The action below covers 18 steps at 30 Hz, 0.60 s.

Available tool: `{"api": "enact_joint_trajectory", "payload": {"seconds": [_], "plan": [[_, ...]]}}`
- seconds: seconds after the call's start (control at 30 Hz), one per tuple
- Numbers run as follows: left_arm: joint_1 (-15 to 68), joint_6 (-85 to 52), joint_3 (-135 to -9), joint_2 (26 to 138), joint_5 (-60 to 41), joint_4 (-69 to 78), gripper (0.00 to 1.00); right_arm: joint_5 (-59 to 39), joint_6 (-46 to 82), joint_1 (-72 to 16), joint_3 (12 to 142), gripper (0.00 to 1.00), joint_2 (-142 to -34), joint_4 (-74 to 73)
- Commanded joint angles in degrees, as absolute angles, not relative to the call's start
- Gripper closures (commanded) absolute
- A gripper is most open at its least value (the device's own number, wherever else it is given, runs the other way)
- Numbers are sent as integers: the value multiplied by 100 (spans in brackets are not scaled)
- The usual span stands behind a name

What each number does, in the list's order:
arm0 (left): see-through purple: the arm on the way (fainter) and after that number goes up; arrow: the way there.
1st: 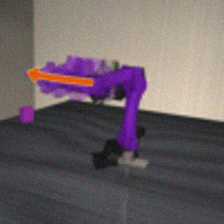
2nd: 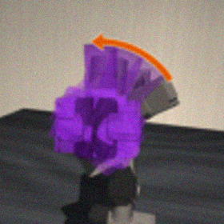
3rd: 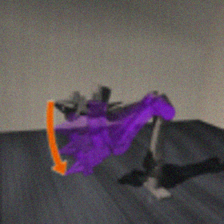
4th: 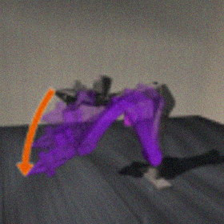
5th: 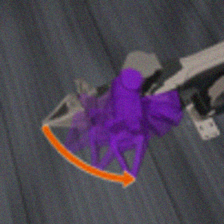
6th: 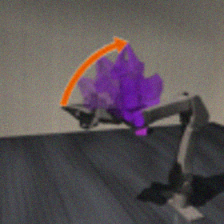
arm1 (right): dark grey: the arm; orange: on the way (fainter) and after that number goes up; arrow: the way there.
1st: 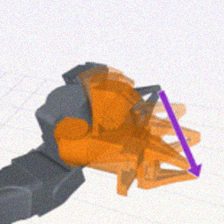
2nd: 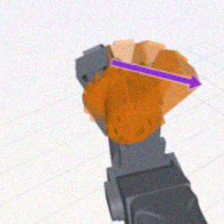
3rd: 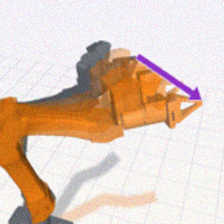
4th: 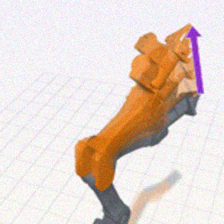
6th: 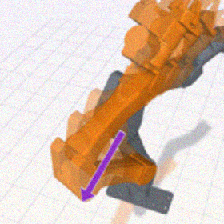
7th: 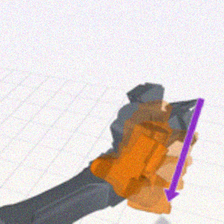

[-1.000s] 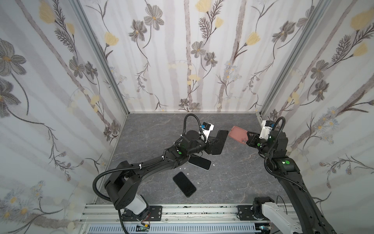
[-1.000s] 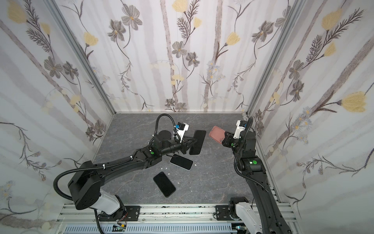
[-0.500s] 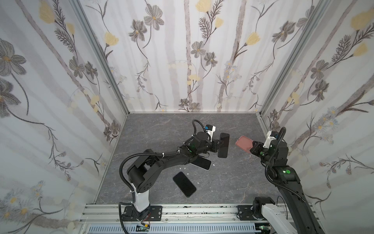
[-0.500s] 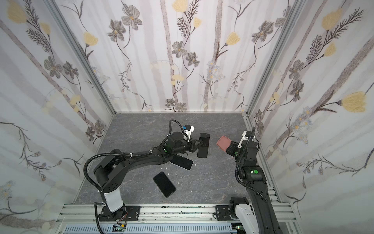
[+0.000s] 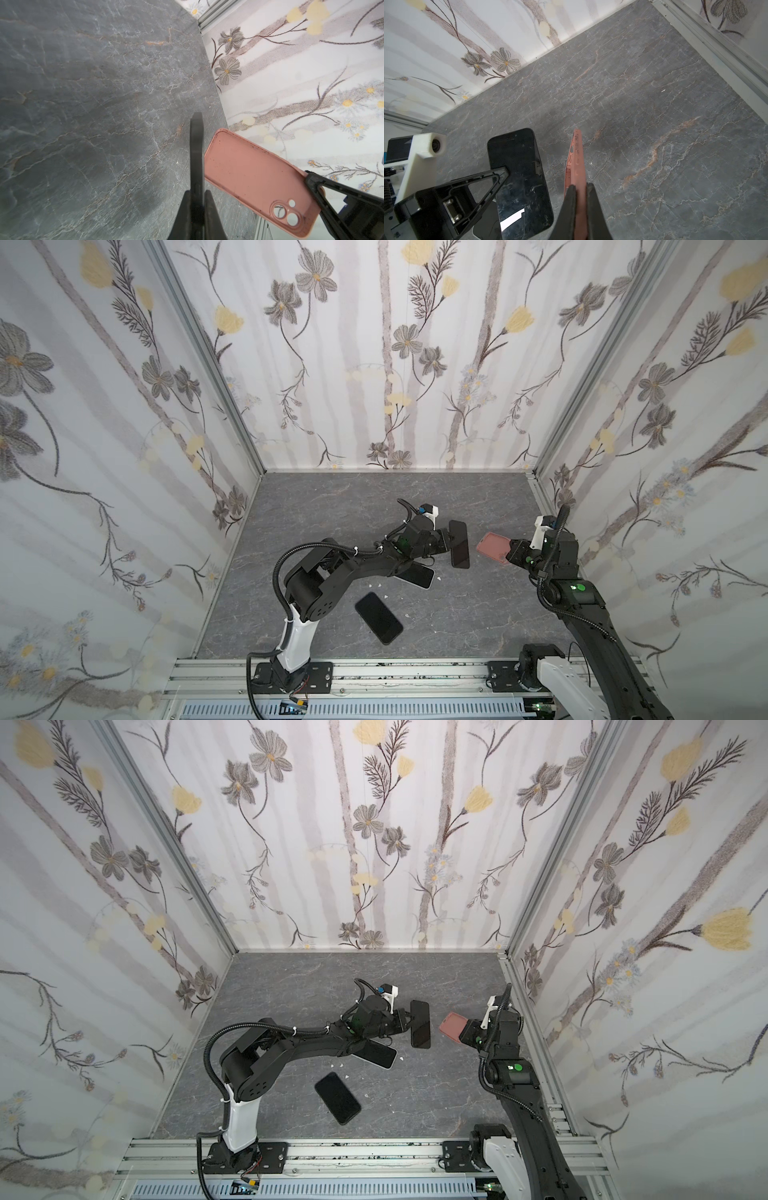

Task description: Take the phone out of the phone case

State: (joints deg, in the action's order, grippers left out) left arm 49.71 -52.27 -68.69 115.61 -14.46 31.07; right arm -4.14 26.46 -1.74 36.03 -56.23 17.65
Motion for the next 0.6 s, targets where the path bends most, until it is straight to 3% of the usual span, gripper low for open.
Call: {"api": "enact_joint_trajectory", "payload": {"seconds": [0.0,0.57], "plan": [[5002,-5780,-6878,11649,-1606,3507,100,-413,2524,-167,3544,100,-5724,1455],[5190,-6414,-6636,11911,-1536,3472,100,-647,2592,-167,3059,100,-5572,1062]]}}
